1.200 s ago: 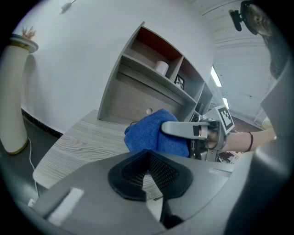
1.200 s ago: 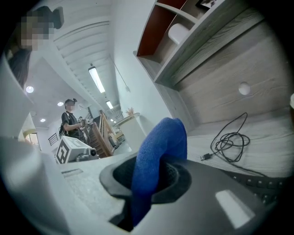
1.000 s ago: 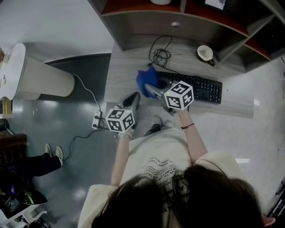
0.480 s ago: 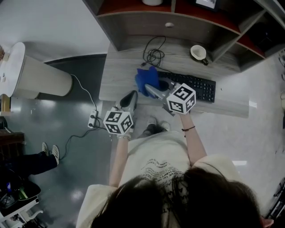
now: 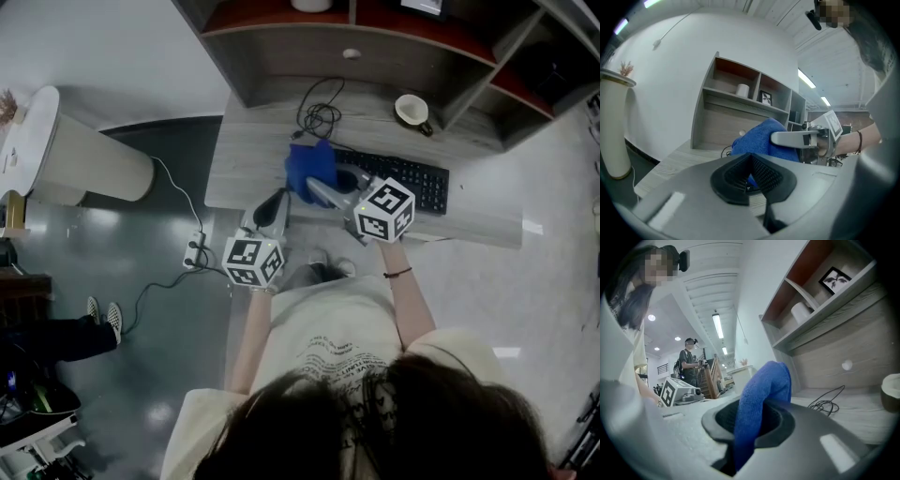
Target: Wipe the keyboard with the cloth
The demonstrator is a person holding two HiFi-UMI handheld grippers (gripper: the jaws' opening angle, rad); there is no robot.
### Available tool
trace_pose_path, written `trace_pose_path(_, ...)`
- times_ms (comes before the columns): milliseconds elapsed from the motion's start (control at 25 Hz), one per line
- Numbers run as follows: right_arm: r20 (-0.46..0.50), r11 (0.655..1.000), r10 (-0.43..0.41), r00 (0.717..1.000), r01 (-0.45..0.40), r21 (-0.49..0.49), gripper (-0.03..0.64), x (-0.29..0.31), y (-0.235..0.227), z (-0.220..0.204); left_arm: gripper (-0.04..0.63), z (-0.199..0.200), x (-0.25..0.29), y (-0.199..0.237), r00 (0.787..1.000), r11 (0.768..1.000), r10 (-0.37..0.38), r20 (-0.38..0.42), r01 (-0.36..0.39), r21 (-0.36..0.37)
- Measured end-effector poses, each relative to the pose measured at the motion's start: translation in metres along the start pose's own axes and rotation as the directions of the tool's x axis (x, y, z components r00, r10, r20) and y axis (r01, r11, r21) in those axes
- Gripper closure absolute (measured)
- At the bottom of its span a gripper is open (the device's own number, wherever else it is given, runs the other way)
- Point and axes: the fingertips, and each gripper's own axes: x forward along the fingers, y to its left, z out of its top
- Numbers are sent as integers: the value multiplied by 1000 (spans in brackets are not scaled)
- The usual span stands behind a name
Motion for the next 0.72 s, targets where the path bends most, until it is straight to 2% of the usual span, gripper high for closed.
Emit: trace_pose_path(720,35,1000,7,999,-7,-15,558,-20,-5,8,592,16,10,-18,999,1000,8,45,-9,28)
